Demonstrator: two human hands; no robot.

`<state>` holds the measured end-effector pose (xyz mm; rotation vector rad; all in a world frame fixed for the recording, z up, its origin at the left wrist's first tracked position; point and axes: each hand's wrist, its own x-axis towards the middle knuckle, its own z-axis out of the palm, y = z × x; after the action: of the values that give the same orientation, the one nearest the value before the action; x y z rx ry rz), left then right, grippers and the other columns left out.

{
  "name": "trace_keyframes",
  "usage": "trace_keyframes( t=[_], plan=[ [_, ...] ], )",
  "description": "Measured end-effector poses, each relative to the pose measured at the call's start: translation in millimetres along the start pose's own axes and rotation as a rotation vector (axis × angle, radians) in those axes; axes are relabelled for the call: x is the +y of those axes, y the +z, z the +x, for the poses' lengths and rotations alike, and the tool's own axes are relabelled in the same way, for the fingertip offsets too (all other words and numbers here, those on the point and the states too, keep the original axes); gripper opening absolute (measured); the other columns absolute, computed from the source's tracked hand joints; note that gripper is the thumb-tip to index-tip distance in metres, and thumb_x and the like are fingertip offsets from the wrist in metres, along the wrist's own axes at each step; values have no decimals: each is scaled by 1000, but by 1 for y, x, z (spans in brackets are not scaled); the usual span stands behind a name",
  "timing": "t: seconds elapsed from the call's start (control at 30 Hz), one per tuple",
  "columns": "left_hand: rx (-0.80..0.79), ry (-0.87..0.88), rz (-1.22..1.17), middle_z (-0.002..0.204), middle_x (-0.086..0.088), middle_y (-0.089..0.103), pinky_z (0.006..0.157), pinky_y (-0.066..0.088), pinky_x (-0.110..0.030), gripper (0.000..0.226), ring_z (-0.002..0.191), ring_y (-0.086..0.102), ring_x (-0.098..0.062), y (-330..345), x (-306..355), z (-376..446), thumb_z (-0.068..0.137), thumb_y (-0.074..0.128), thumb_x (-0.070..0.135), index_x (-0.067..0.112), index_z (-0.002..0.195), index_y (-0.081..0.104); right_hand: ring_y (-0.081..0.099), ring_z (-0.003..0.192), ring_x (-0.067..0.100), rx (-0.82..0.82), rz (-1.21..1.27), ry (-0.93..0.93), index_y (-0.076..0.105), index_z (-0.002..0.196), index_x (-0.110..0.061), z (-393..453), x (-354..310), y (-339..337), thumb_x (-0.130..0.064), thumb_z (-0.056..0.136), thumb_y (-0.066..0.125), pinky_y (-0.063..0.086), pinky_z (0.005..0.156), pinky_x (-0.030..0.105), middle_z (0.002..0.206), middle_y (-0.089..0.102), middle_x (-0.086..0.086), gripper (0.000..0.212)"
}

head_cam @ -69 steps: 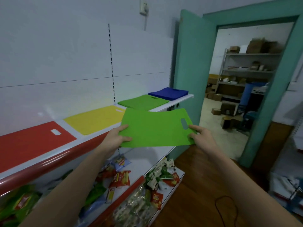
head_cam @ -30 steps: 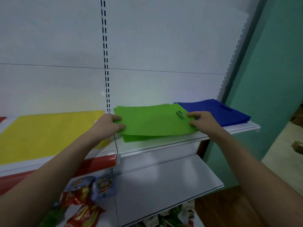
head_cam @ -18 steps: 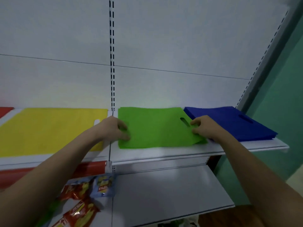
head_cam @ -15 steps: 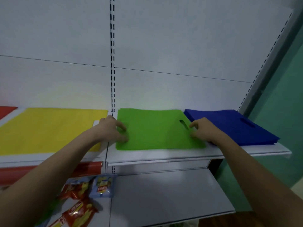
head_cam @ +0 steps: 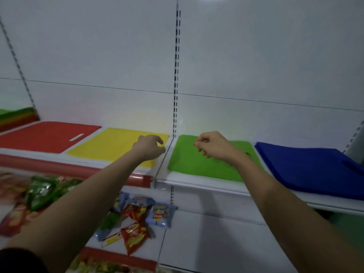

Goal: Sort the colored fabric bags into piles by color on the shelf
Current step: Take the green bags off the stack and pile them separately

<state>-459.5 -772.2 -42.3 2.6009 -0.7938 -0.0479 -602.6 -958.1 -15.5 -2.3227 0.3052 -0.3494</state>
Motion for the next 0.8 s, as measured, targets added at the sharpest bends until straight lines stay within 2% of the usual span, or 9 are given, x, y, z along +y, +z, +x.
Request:
trace_keyframes(
  t=[0.13,0.27,0.37,0.4,0.43,0.5,0.6,0.73,0.8],
  plan=[
    [146,-120,56,122,-5,64,98,46,-43,40,124,48,-30,-34,-21,-48,91,57,45,25,125,62,54,58,16,-150,81,-118,66,90,-6,1,-44,61,-18,95,56,45,51,23,75,63,6,16],
    [225,-258,115,111,-5,69,89,50,-37,37,111,58,-28,-65,-60,-105,88,57,45,23,117,67,54,61,20,-307,70,-222,62,81,-8,-1,-101,118,-20,93,56,43,55,27,75,64,9,18],
    [261,-386,139,102,-5,70,81,52,-35,34,99,62,-28,-89,-91,-153,90,55,43,19,108,69,46,63,22,-330,-2,-323,60,79,4,-11,-143,153,-20,91,56,36,61,32,74,58,26,27],
    [272,-429,150,100,-5,70,80,54,-35,33,95,63,-27,-97,-102,-169,90,55,44,18,104,70,42,63,21,-334,-33,-366,56,73,4,-17,-157,164,-19,91,55,31,60,32,73,48,31,29],
    [281,-466,161,98,-4,70,77,54,-36,33,91,63,-26,-104,-114,-184,91,54,45,17,100,70,37,62,21,-344,-61,-412,49,66,-1,-24,-170,173,-19,91,54,27,59,32,69,39,27,31],
    [305,-529,166,91,-2,69,69,53,-32,30,85,64,-22,-117,-135,-212,92,52,45,19,94,68,34,61,22,-376,-92,-480,38,63,-12,-34,-193,192,-21,93,52,24,58,32,65,35,15,34],
    [342,-608,153,84,0,68,69,51,-33,33,77,64,-20,-133,-170,-247,90,52,47,17,90,66,39,60,22,-435,-114,-513,42,67,-12,-45,-225,224,-28,94,54,29,58,32,63,40,9,33],
    [391,-677,133,89,-3,73,74,55,-38,37,80,66,-20,-148,-221,-281,87,52,50,19,93,72,46,61,25,-487,-133,-568,49,69,-9,-57,-277,271,-36,93,56,35,59,33,72,54,13,37],
    [393,-699,138,85,2,69,77,55,-37,33,81,63,-17,-155,-247,-297,89,52,50,22,92,70,44,58,24,-505,-144,-595,47,64,-9,-64,-304,296,-33,94,55,34,59,34,65,49,10,39]
  ],
)
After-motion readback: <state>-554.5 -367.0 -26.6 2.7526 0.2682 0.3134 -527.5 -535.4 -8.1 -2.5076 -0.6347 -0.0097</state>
